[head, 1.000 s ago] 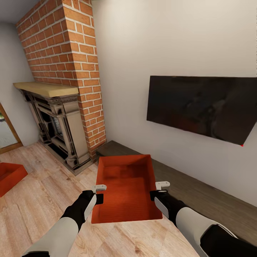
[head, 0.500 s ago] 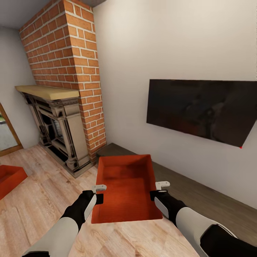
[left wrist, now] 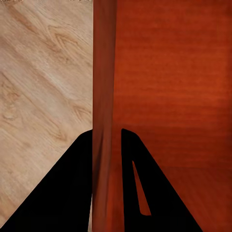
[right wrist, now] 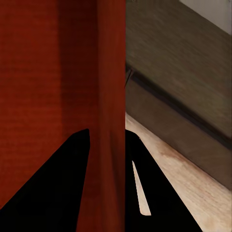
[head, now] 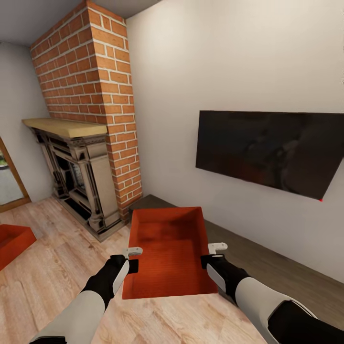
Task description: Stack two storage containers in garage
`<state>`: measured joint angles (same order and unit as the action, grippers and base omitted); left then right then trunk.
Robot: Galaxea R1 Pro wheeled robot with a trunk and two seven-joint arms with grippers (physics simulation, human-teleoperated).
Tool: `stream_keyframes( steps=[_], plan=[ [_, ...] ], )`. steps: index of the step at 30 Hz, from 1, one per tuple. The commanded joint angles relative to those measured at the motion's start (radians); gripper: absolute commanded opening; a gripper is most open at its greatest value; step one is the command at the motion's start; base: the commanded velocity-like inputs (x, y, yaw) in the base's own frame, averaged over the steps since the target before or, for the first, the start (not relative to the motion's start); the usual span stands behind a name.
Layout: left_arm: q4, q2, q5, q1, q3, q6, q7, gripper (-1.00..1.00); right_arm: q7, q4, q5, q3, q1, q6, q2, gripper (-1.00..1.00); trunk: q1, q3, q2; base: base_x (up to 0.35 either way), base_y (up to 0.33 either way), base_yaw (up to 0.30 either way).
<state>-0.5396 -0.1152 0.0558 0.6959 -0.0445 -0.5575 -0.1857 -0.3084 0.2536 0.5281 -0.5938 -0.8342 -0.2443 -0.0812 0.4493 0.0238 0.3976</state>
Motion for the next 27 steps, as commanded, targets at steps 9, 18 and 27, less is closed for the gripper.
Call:
stream_keyframes(
  steps=[9, 18, 27],
  plan=[
    [0.000, -0.001, -0.010, 0.001, -0.003, -0.007, -0.009, -1.00, -0.003, 0.019, 0.020, -0.024, -0.001, -0.003, 0.000, -1.00, 0.001, -0.012, 0.002, 0.000, 0.000, 0.000],
    [0.000, -0.001, -0.010, 0.001, -0.003, -0.007, -0.009, -1.00, -0.003, 0.019, 0.020, -0.024, -0.001, -0.003, 0.000, -1.00, 0.001, -0.015, 0.002, 0.000, 0.000, 0.000],
    [0.000, -0.001, -0.010, 0.001, -0.003, -0.007, -0.009, -1.00, -0.003, 0.019, 0.020, -0.024, -0.001, -0.003, 0.000, -1.00, 0.001, -0.015, 0.002, 0.000, 0.000, 0.000]
  ],
)
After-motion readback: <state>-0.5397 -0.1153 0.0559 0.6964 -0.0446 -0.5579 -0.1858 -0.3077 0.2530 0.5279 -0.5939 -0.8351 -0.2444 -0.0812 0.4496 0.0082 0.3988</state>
